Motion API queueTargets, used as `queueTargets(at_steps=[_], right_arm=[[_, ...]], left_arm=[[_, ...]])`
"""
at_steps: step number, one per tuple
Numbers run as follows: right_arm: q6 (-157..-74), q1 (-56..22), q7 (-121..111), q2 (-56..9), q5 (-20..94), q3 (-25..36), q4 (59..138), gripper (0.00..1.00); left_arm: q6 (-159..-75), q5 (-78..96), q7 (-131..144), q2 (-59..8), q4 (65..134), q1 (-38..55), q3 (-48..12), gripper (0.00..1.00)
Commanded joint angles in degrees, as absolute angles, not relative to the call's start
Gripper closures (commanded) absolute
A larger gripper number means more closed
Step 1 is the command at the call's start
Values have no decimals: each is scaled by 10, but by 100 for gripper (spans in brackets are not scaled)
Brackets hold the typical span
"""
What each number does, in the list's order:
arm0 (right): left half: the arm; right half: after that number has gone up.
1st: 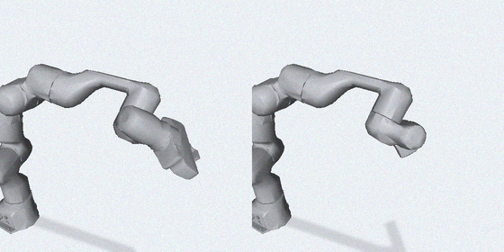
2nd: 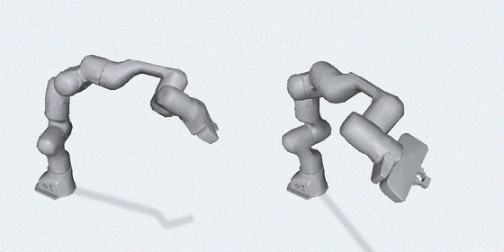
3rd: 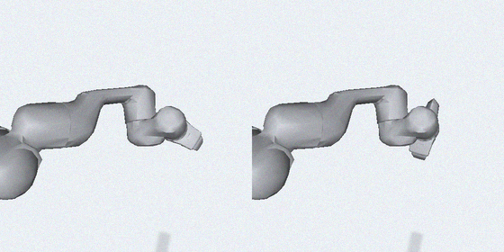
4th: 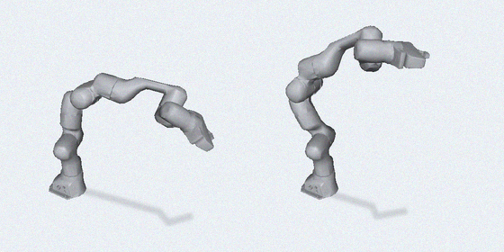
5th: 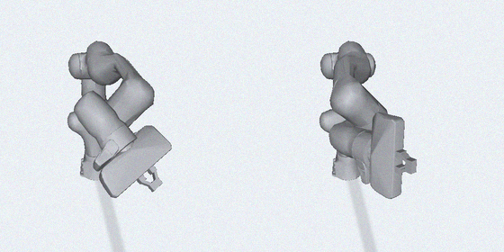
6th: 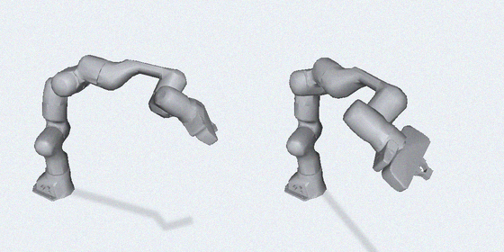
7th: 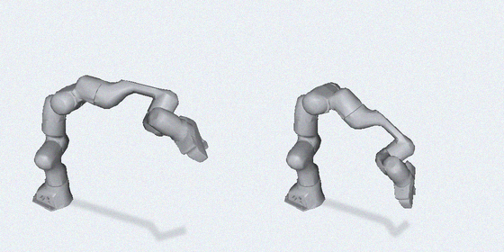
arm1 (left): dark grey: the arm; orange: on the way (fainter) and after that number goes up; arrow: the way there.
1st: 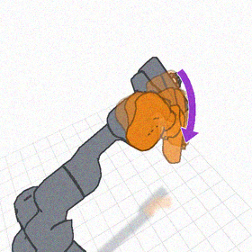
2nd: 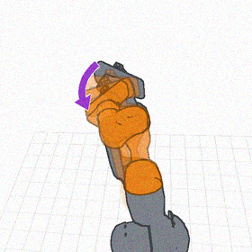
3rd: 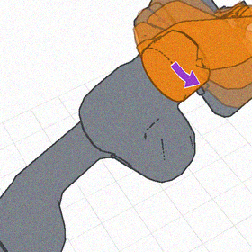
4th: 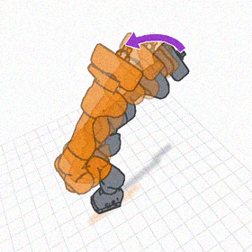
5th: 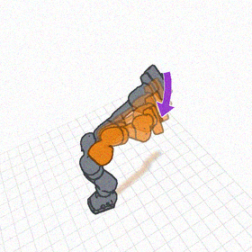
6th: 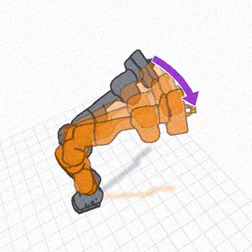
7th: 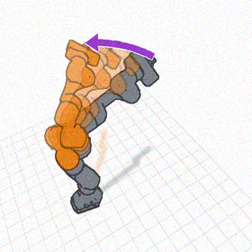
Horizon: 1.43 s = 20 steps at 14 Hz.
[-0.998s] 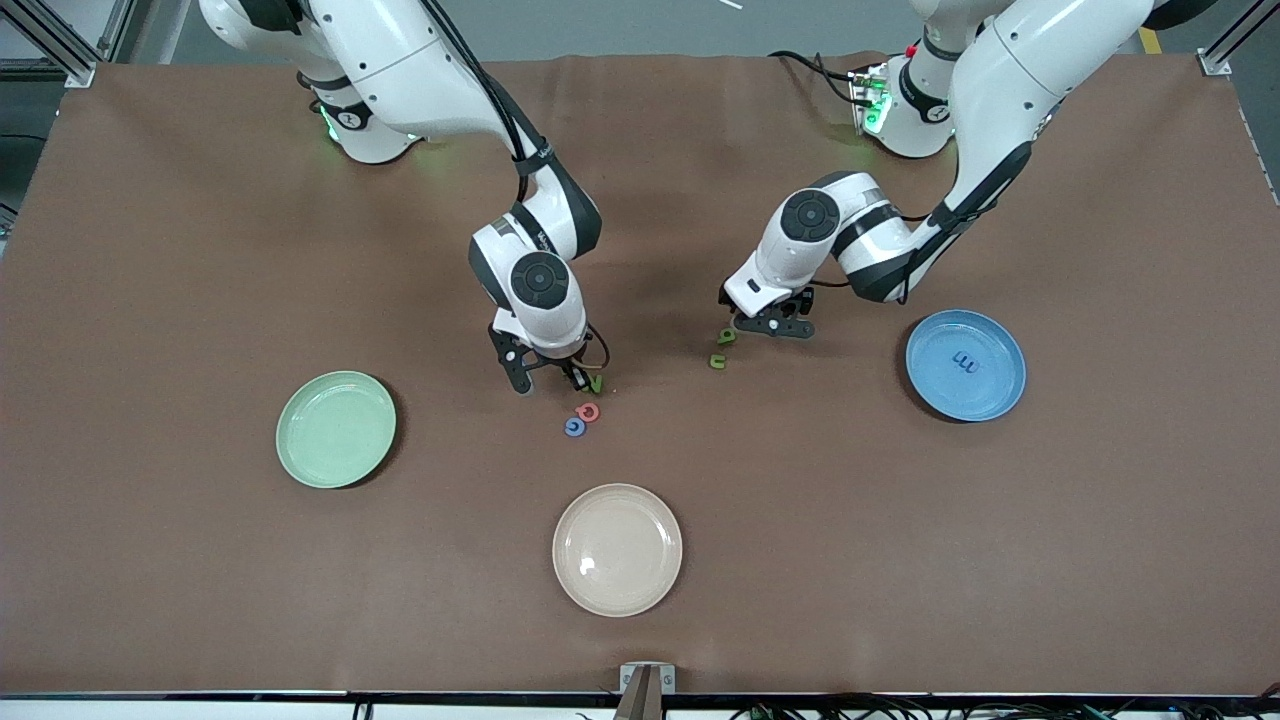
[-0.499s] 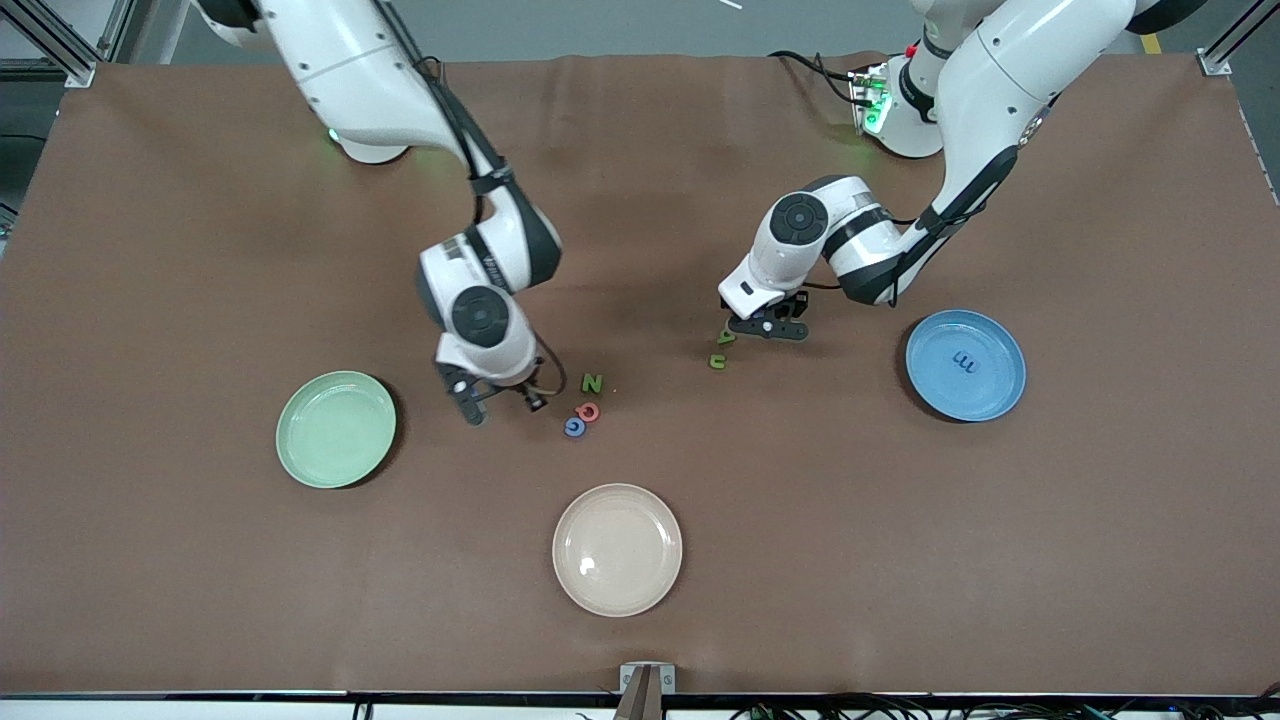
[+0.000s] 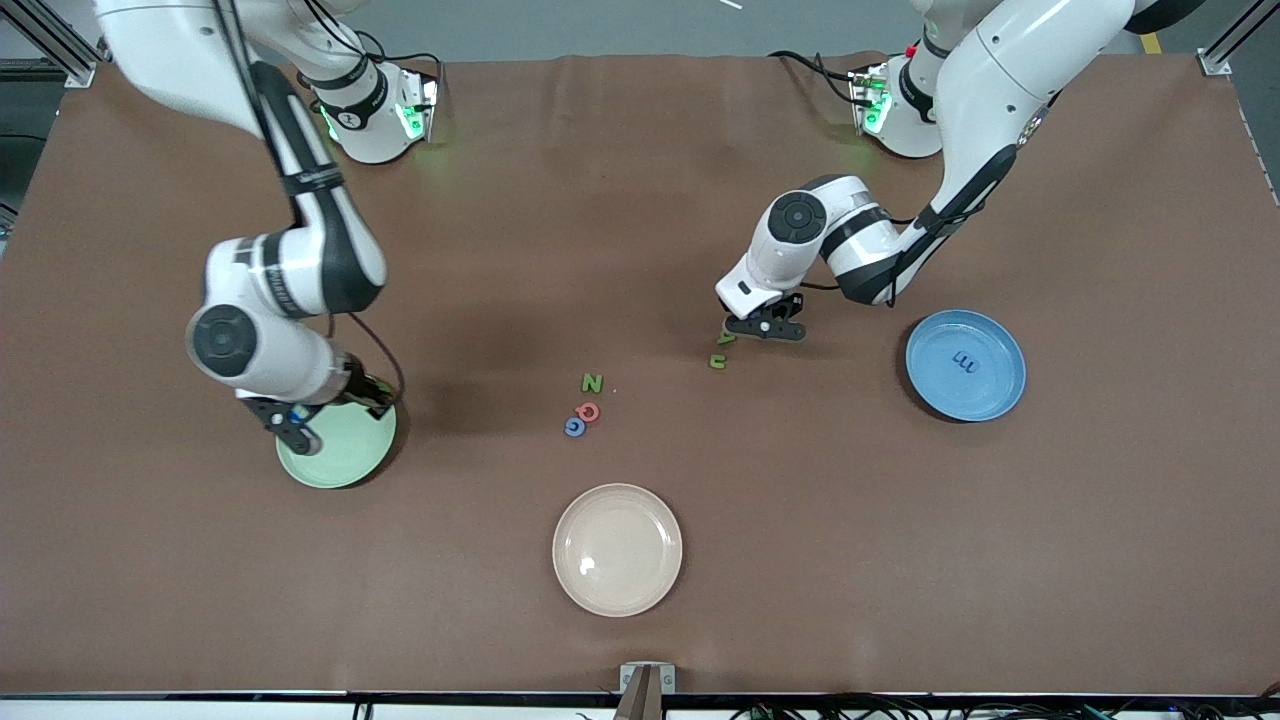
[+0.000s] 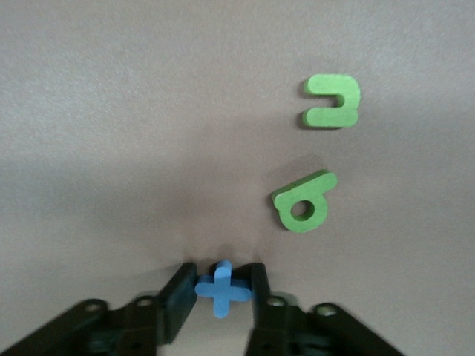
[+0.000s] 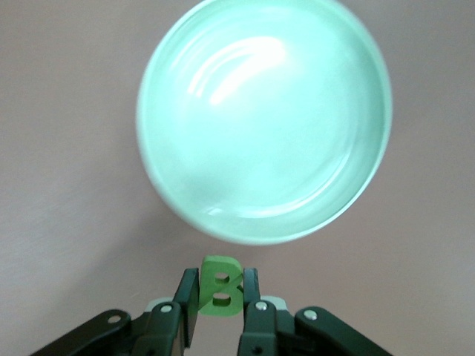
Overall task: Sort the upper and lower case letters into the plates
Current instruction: 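Drop the B in the green plate while the left gripper drops the plus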
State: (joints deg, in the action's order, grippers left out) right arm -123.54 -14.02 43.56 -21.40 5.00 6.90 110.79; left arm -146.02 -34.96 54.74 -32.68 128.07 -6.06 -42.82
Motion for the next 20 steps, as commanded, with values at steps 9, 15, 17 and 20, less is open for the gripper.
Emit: queueTargets(at_steps=[9, 15, 17, 20], right_arm=[[-1456, -74, 315, -244, 45, 54, 1245, 98], [-1446, -77, 311, -250, 45, 54, 1230, 0], [-1336, -78, 323, -239, 46, 52, 1168, 0], [-1236, -120, 410, -241, 54, 51, 1090, 0]], left_arm=[[-1421, -366, 505, -252, 1282, -104, -426, 82], [-1414, -365, 280, -178, 1338, -355, -536, 82], [-1414, -365, 190, -172, 1356, -448, -572, 82], [-1415, -367, 81, -171, 1372, -524, -579, 81]])
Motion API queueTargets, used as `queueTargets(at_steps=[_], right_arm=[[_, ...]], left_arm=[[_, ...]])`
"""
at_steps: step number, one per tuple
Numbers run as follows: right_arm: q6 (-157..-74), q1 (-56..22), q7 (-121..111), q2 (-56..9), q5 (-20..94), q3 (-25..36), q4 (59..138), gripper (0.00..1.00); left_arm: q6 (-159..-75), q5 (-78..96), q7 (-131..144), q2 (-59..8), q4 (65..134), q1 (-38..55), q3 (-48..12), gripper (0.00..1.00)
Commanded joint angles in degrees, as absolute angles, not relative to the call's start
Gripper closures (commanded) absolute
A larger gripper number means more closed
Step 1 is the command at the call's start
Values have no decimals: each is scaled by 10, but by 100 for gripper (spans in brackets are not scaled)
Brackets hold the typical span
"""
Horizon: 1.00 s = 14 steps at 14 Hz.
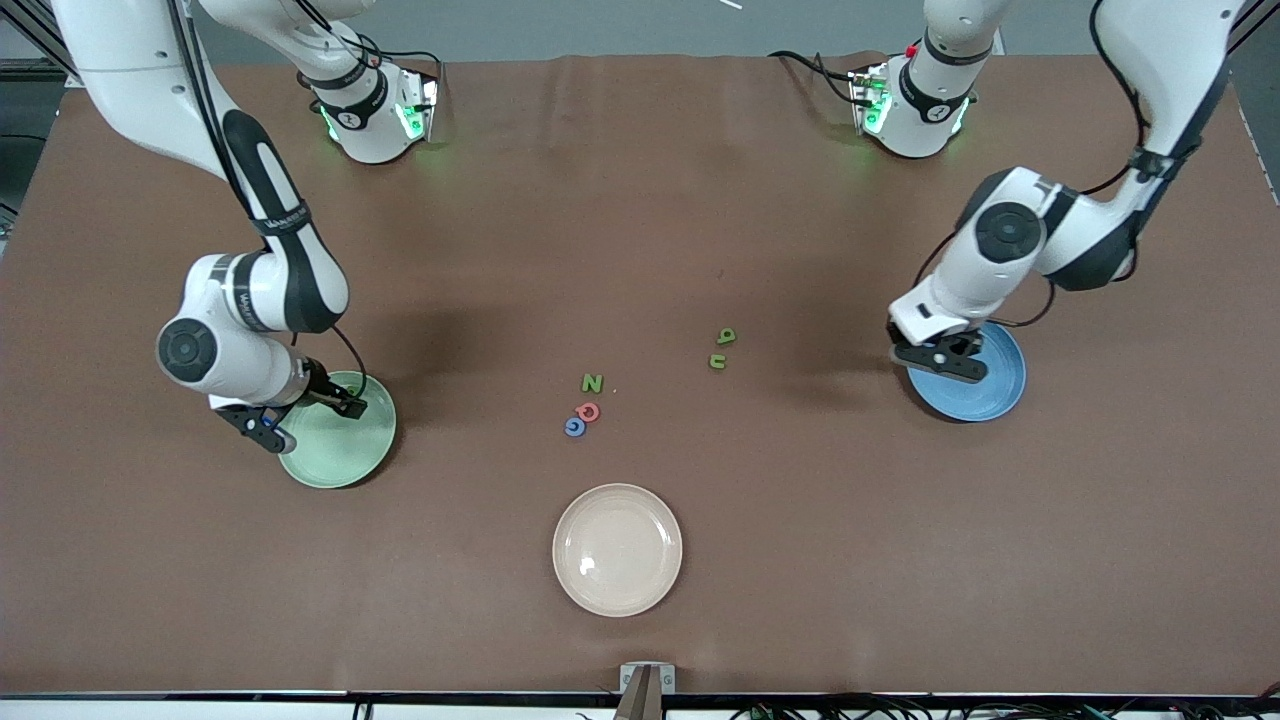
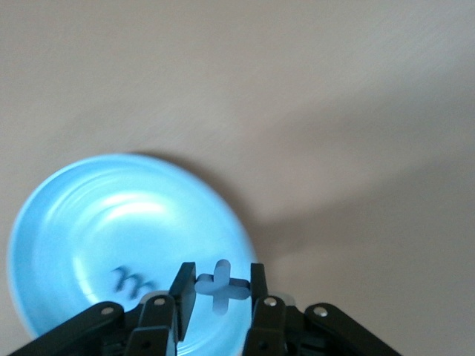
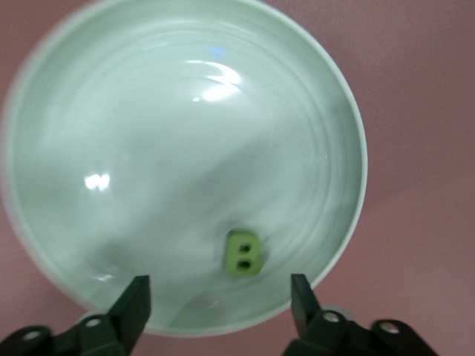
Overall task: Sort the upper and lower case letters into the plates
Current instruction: 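Drop the B in the green plate while the left gripper drops the plus, then grasp the blue G with the right gripper while the left gripper reaches letters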
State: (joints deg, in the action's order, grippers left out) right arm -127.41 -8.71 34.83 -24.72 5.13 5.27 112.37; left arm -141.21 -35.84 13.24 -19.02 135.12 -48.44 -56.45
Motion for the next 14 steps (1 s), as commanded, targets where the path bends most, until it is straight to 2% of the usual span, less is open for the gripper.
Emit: queueTargets(at_steps=[1, 6, 9, 14], right_arm=[[-1242, -148, 451, -243, 58, 51, 1086, 0], [-1317, -258, 625, -311, 89, 51, 1034, 0], [-1318, -308, 723, -385, 80, 53, 954, 0], [-1320, -341, 768, -441, 78, 54, 883, 0]], left_arm=[[-1418, -367, 46, -171, 1375, -545, -579, 81], [-1421, -367, -89, -193, 1377, -616, -577, 81], [-1431, -423, -100, -233, 1371, -639, -569, 80], [-1432, -480, -73, -286, 1354, -639, -564, 79]])
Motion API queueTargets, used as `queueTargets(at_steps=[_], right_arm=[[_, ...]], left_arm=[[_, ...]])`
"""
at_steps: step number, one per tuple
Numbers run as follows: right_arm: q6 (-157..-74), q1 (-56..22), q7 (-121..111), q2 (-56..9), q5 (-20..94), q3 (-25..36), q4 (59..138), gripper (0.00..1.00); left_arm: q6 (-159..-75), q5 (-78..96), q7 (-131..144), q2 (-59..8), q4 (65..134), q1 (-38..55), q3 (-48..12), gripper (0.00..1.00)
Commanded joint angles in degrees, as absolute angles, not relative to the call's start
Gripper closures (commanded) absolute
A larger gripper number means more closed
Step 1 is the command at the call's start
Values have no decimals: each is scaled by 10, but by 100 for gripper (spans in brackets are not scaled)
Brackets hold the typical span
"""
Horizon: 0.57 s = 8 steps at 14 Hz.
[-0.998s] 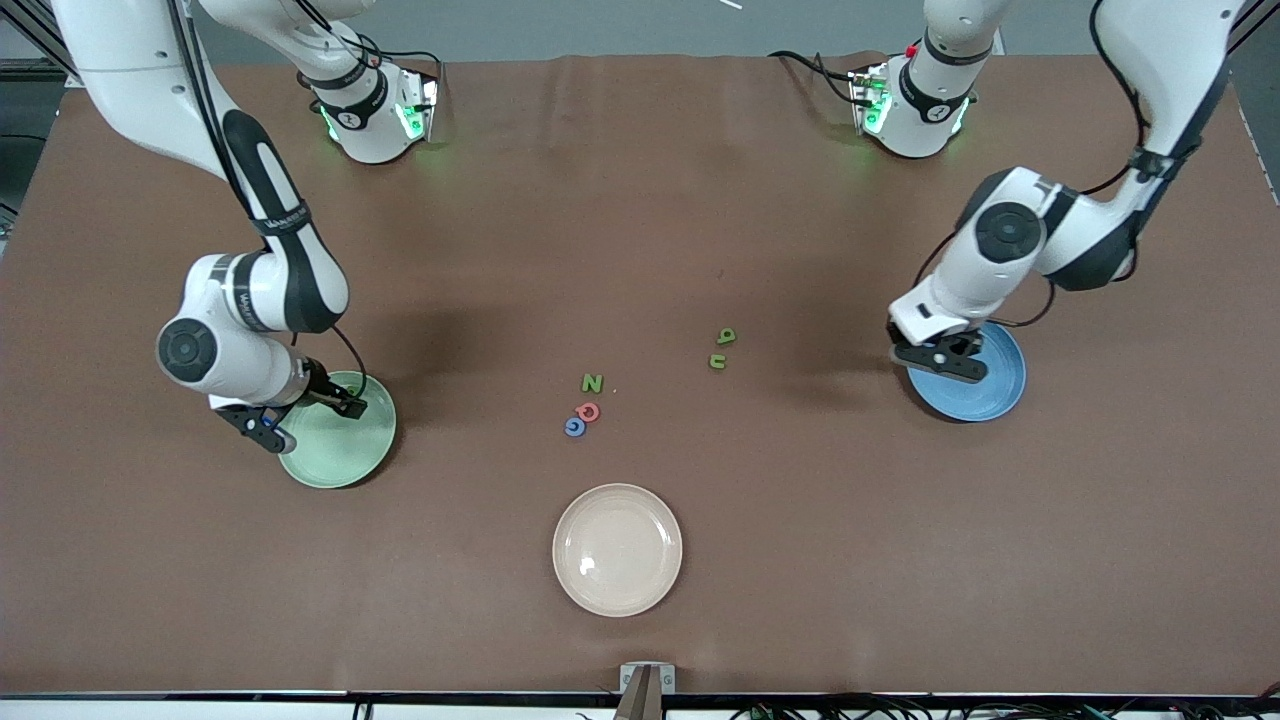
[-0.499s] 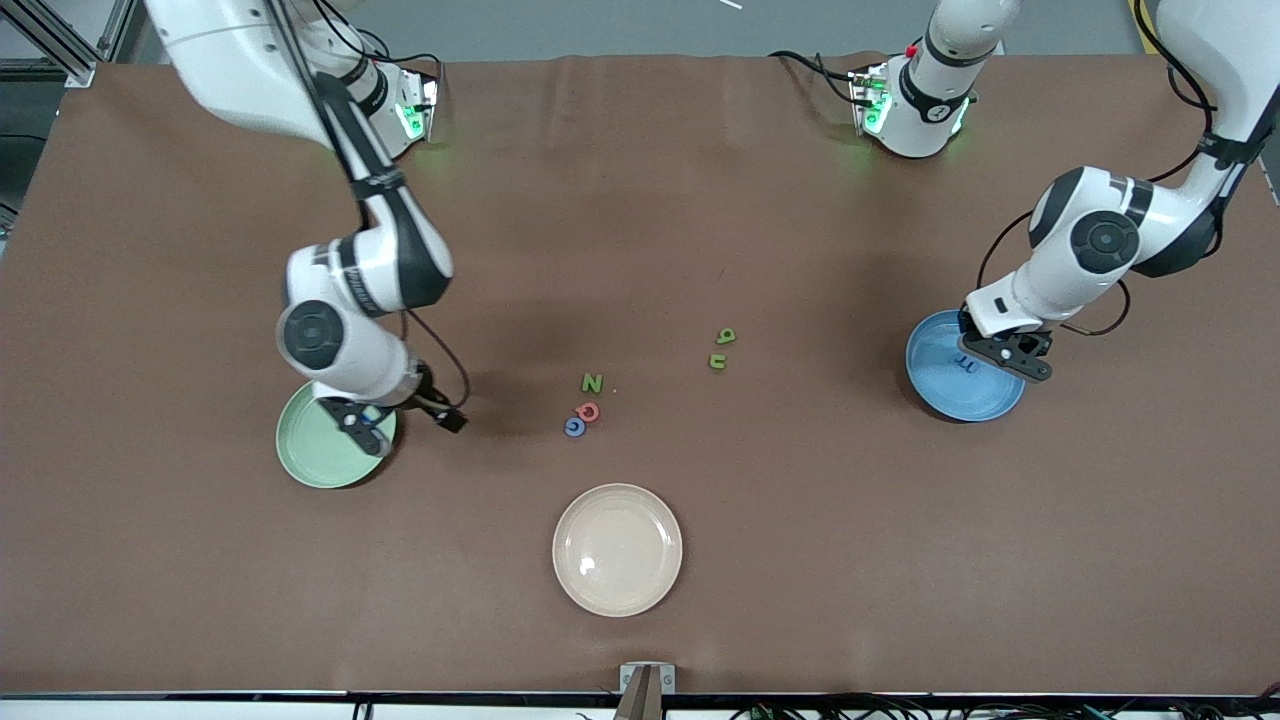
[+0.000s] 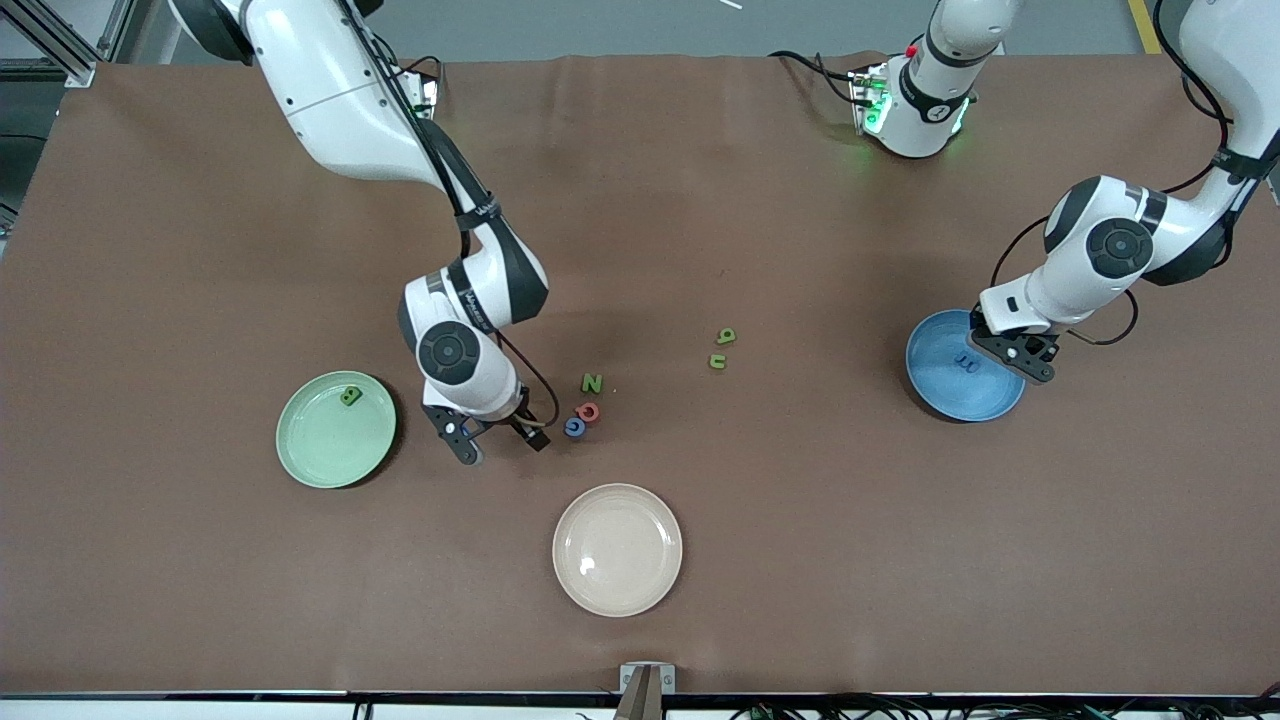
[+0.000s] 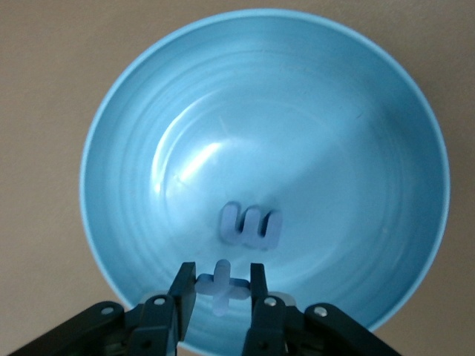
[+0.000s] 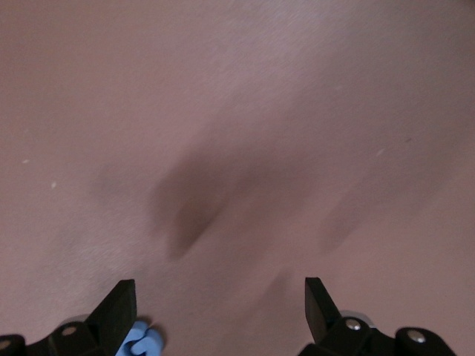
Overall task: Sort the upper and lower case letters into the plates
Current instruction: 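Grasp the blue G with the right gripper while the left gripper reaches letters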
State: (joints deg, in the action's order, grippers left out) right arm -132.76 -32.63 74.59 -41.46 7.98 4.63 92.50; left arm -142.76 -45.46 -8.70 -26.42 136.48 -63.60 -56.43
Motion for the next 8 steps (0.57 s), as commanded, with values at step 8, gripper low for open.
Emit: queueTargets(at_steps=[8], right_arm=[[-1321, -369, 822, -502, 51, 55, 822, 8]], left_arm=[[-1432, -548, -47, -320, 1344, -639, -546, 46]])
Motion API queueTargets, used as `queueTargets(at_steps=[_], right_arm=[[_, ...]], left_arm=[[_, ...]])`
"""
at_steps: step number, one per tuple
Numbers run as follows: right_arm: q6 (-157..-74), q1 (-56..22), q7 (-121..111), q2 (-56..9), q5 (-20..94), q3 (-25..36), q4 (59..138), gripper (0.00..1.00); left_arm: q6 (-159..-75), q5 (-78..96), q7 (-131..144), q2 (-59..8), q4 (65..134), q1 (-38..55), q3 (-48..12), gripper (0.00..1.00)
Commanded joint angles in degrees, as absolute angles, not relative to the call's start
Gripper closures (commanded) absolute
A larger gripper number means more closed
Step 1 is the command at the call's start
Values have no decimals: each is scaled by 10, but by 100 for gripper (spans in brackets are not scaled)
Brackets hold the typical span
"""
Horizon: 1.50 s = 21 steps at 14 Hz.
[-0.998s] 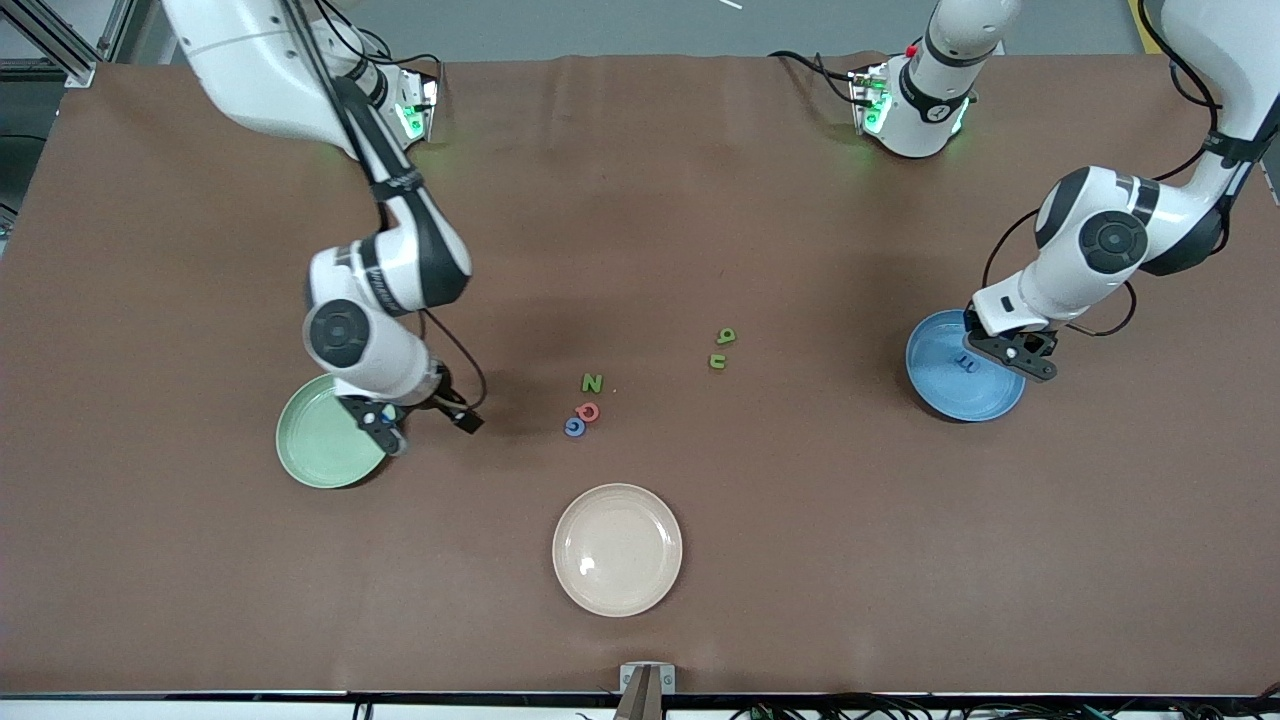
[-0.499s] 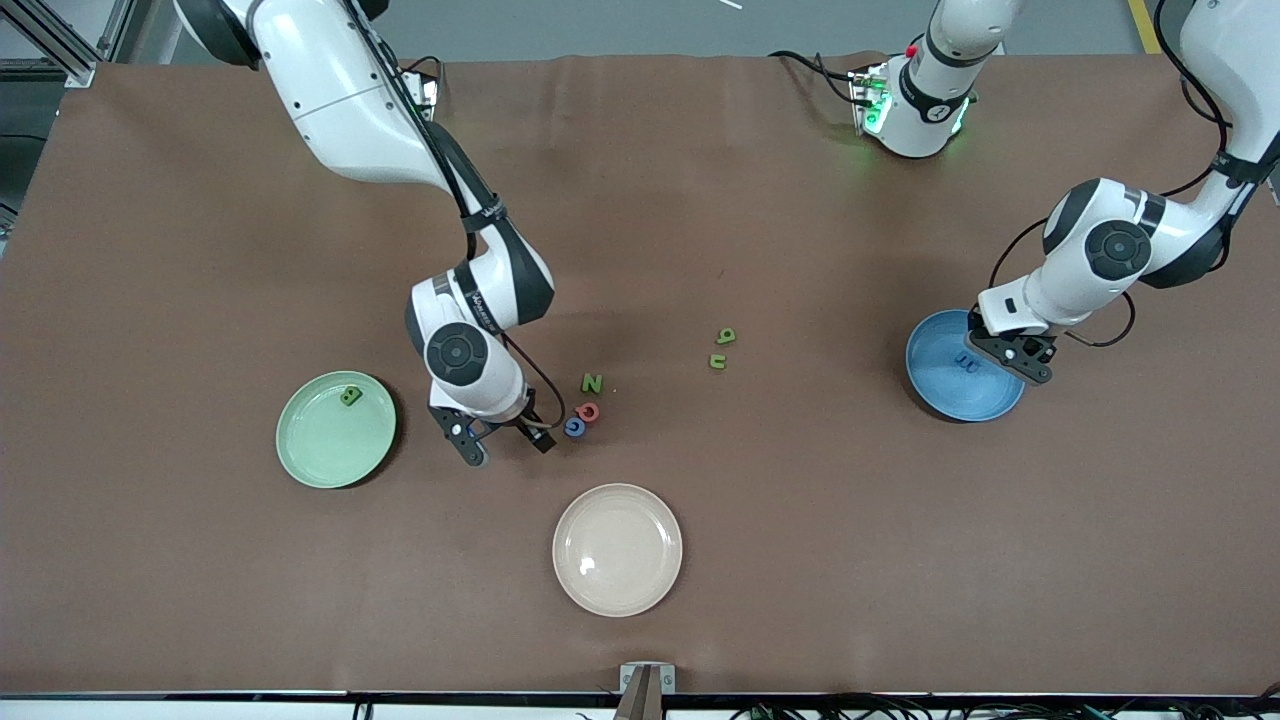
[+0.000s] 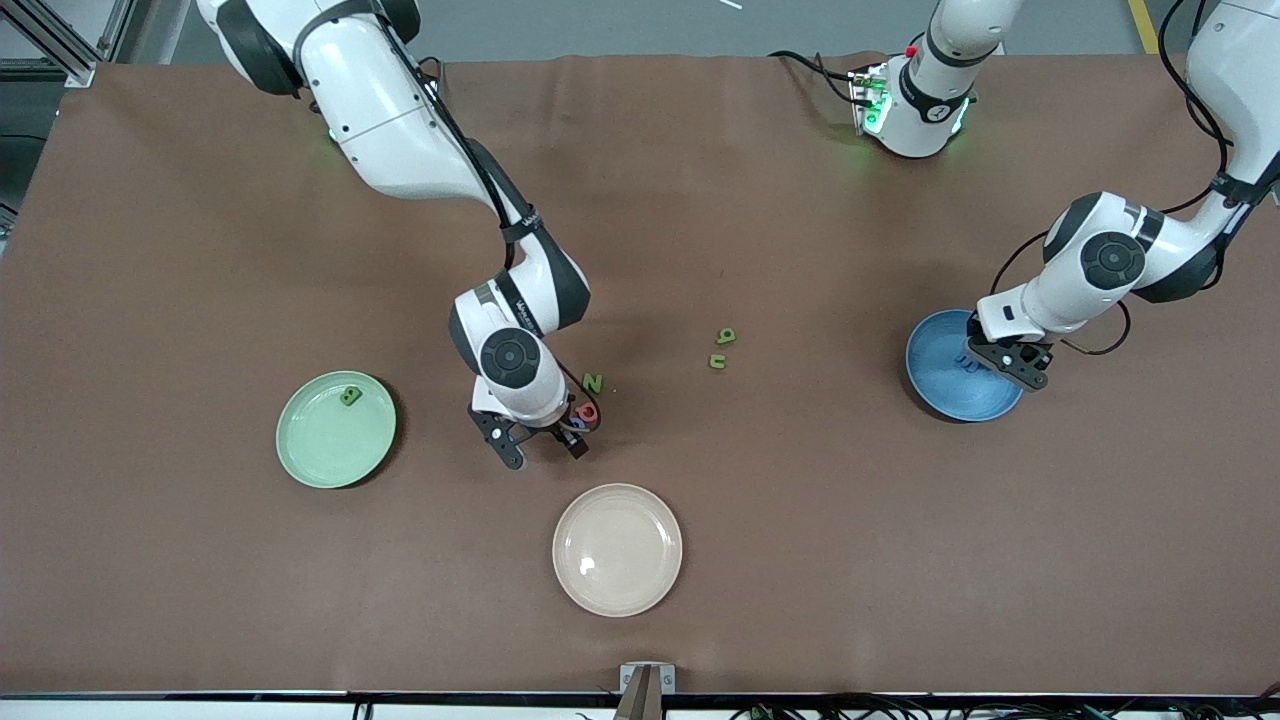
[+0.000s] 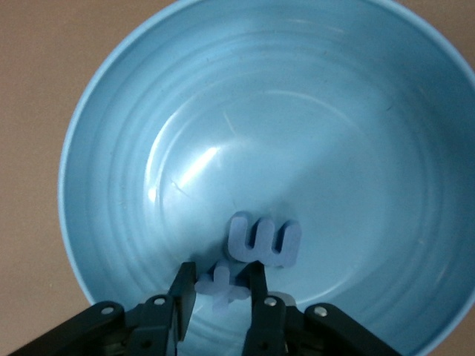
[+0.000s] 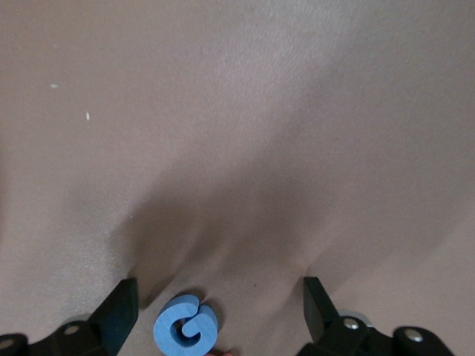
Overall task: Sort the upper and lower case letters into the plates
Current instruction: 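Grasp the blue G with the right gripper while the left gripper reaches letters, then drop the G into the green plate while the left gripper grasps green b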
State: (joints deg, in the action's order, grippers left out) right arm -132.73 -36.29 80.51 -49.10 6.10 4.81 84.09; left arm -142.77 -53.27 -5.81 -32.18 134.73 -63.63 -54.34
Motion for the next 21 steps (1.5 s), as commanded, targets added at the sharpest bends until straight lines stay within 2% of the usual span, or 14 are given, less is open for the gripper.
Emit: queueTargets(at_steps=[1, 2, 4, 6, 8, 10, 11, 13, 14, 16, 18, 21], right_arm=[[-1321, -370, 823, -503, 52, 55, 821, 12], [-1323, -373, 824, -503, 52, 55, 821, 16], [-1335, -375, 838, -504, 53, 54, 821, 20], [-1335, -381, 843, -504, 53, 54, 821, 24], [-1335, -381, 843, -504, 54, 54, 821, 34], [-1333, -384, 845, -502, 59, 53, 821, 48], [-1332, -386, 845, -500, 60, 53, 821, 57], [-1327, -384, 845, -497, 61, 53, 822, 86], [-1326, -380, 842, -494, 61, 54, 823, 97], [-1319, -371, 830, -485, 55, 56, 829, 100], [-1258, -345, 780, -455, 54, 56, 840, 100], [-1239, -298, 675, -366, 54, 56, 934, 100]], left_arm=[[-1430, -548, -41, -315, 1345, -638, -548, 12], [-1427, -548, -34, -302, 1346, -639, -552, 0], [-1412, -532, -10, -276, 1350, -641, -588, 0], [-1351, -483, 21, -265, 1344, -644, -644, 0], [-1274, -429, 53, -264, 1312, -650, -710, 0], [-1196, -368, 103, -268, 1263, -643, -769, 0], [-1174, -340, 144, -272, 1240, -623, -779, 0], [-1166, -291, 219, -273, 1207, -547, -775, 0], [-1167, -273, 268, -279, 1192, -506, -772, 0], [-1171, -266, 384, -300, 1162, -400, -722, 0], [-1180, -265, 478, -305, 1146, -298, -666, 0], [-1248, -267, 619, -315, 1150, -187, -594, 0]])
